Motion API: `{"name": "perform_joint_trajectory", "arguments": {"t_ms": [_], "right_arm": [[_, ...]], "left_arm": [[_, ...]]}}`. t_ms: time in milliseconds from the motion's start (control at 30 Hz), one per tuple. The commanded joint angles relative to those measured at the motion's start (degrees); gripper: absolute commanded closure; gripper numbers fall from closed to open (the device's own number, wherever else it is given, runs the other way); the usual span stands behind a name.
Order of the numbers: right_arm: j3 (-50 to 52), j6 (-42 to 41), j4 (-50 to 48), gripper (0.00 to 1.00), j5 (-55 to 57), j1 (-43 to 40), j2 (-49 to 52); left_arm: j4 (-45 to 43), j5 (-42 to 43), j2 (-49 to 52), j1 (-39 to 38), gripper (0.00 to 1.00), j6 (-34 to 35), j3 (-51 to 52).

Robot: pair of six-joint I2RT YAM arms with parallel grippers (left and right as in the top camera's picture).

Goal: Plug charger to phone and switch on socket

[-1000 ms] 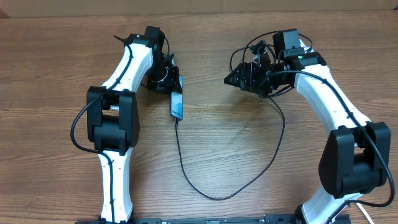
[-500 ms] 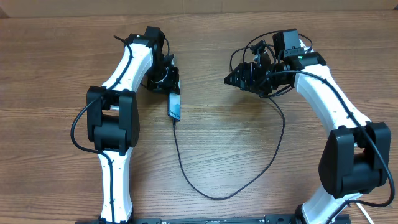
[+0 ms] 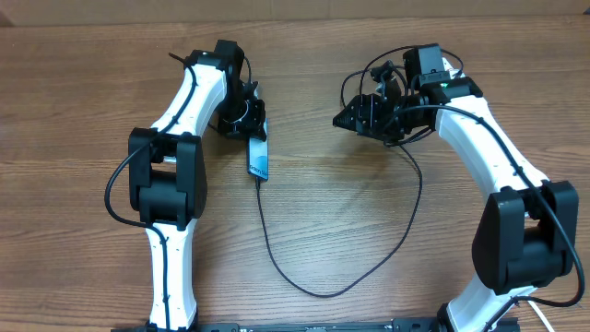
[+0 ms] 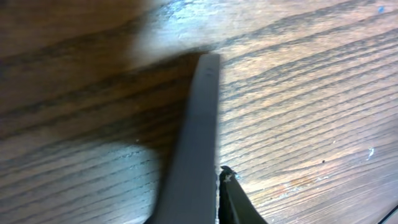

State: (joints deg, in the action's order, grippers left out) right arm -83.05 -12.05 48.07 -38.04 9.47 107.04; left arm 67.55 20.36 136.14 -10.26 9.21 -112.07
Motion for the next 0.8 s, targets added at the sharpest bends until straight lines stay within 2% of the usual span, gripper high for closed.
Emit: {"name": "perform_joint_trajectory", "arguments": {"t_ms": [0, 100, 133, 267, 400, 433, 767], "right_arm": [[-0.85, 0.35, -0.46, 0.44, 1.31, 3.56, -0.63], [-0.20, -0.61, -2.21, 0.67, 2.49, 7.43, -0.63], [0.15, -1.64, -2.82, 0.69, 3.63, 8.63, -0.63], [1.27, -7.23, -5.01, 0.72, 9.79, 12.83, -0.63], [1.60, -10.45, -6.97, 0.72, 10.36, 14.78, -0.59], [1.60, -11.23, -7.17, 0.72, 10.91, 14.93, -0.59], [1.62, -12.22, -7.30, 0.71, 11.67, 14.91, -0.59]], "left_arm": [[0.13, 1.20, -0.48, 0.04, 0.96, 1.27, -0.48], [0.11, 2.62, -0.48, 0.11, 0.96, 2.91, -0.48], [0.11, 2.80, -0.48, 0.15, 0.96, 3.32, -0.48], [0.15, 3.19, -0.48, 0.15, 0.94, 3.28, -0.46], [0.11, 3.10, -0.48, 0.15, 0.78, 3.28, -0.46], [0.13, 3.04, -0.48, 0.15, 0.76, 3.26, -0.48], [0.09, 2.95, -0.48, 0.15, 0.79, 3.26, -0.48]]}}
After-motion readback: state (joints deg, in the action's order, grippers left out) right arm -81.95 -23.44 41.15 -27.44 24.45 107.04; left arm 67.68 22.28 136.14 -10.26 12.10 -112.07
